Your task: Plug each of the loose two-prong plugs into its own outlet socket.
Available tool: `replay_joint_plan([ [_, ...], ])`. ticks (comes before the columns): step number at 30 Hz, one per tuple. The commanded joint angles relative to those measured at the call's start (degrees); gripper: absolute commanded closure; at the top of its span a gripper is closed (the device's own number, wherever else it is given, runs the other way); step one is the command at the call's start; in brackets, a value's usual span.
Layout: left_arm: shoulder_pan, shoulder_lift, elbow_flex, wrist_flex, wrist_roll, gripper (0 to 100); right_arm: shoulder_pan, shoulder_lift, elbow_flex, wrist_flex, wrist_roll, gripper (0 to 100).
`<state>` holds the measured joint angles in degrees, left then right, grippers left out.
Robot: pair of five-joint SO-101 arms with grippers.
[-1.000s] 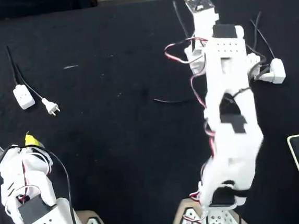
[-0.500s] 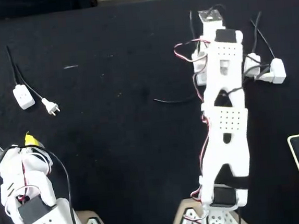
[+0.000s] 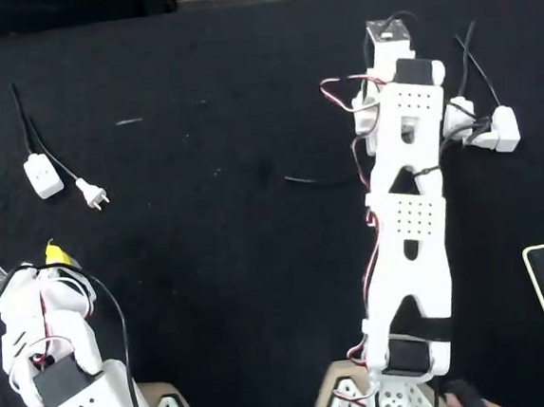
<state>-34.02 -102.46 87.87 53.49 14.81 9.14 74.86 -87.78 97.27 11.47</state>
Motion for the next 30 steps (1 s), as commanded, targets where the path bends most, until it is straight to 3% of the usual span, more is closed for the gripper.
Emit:
replay_joint_plan([
  [1,0.6,-0.4,-1.8,-1.0,0.2,85,-2.9,-0.9,-7.3,0.3,4.2,60.6],
  [16,0.6,-0.4,-1.7,-0.9,0.2,85,-10.4,-21.9,-7.3,4.0,4.4,60.6],
  [20,0.6,-0.4,-1.7,-0.9,0.1,85,-11.2,-27.8,-6.6,4.1,-0.4,60.6],
  [30,0.6,-0.4,-1.7,-1.1,0.1,85,-14.3,-54.9,25.5,4.0,-6.1,60.6],
])
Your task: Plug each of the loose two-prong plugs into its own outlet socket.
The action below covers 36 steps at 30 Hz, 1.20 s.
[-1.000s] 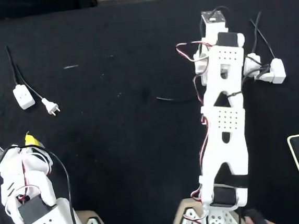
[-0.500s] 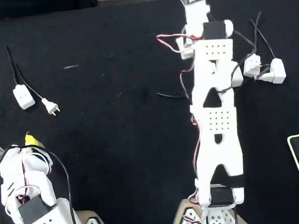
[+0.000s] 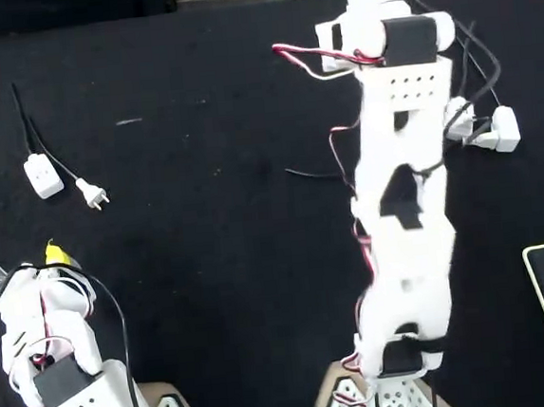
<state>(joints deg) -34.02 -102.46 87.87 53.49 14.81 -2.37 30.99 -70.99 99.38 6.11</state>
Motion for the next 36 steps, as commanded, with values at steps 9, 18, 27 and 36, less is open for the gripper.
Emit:
replay_joint_plan([
  [9,0.7,-0.4,-0.9,-1.3,0.1,85,-13.2,-36.6,43.6,-0.3,-0.7,60.6],
  [18,4.0,-0.4,-0.5,-1.3,-2.5,85,-21.5,-50.0,78.2,-16.4,-0.5,60.6],
  [27,6.5,-0.4,1.1,-2.5,-2.8,85,-25.1,-53.1,106.0,-43.4,4.6,60.6],
  [36,6.5,-0.4,1.5,-2.5,-2.8,85,-26.3,-53.1,122.5,-65.1,0.7,60.6],
])
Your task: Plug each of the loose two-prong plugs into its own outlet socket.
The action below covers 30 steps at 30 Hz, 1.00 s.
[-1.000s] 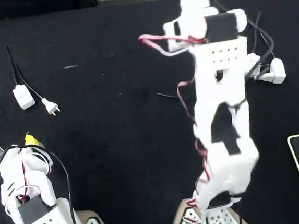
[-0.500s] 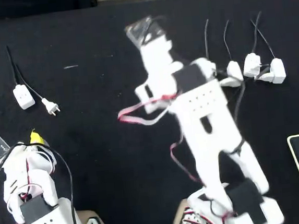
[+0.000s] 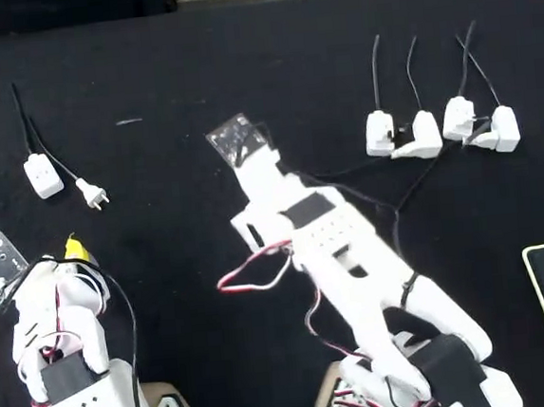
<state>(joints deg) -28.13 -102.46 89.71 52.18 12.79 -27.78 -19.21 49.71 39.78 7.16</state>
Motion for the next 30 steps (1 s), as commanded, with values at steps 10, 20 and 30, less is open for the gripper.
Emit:
replay_joint_plan([
  [10,5.5,-0.4,0.0,-1.1,-7.0,85,-0.5,-5.5,4.6,-5.1,-0.1,60.6],
  [20,11.9,0.0,-4.0,0.5,-12.7,85,-0.5,-17.4,20.9,-20.9,-0.1,60.6],
  [30,11.5,0.2,-24.7,6.8,-18.9,85,-0.5,-18.9,23.3,-22.6,0.0,60.6],
])
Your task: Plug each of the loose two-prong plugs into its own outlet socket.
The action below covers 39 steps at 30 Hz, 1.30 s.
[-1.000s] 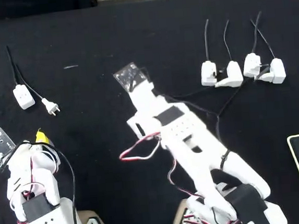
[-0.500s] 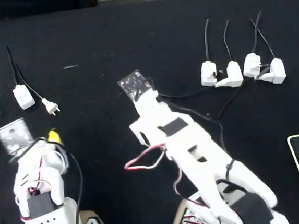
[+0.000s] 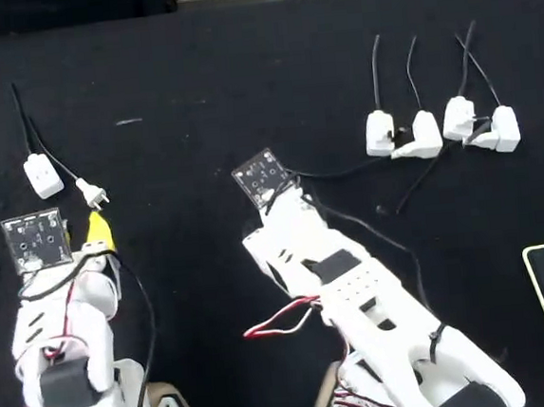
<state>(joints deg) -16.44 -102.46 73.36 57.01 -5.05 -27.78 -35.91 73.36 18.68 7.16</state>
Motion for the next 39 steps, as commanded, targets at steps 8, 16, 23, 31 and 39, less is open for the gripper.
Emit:
replay_joint_plan([
  [8,-0.2,6.3,-21.8,5.1,-1.7,85,-0.5,-2.2,0.0,-1.5,0.0,60.6],
  [16,-0.3,31.9,-35.1,5.1,-5.9,85,-0.5,-2.2,0.0,-1.5,0.0,60.6],
  [23,-6.9,47.0,-45.1,3.8,-5.8,85,-0.5,-2.2,0.0,-1.4,0.0,60.6],
  [31,-13.8,72.9,-56.1,3.5,-5.5,78,-0.5,-2.2,0.0,-1.4,0.0,60.6],
  [39,-14.5,99.8,-69.8,3.5,-5.4,73,-0.5,-2.2,0.4,-1.6,0.0,60.6],
])
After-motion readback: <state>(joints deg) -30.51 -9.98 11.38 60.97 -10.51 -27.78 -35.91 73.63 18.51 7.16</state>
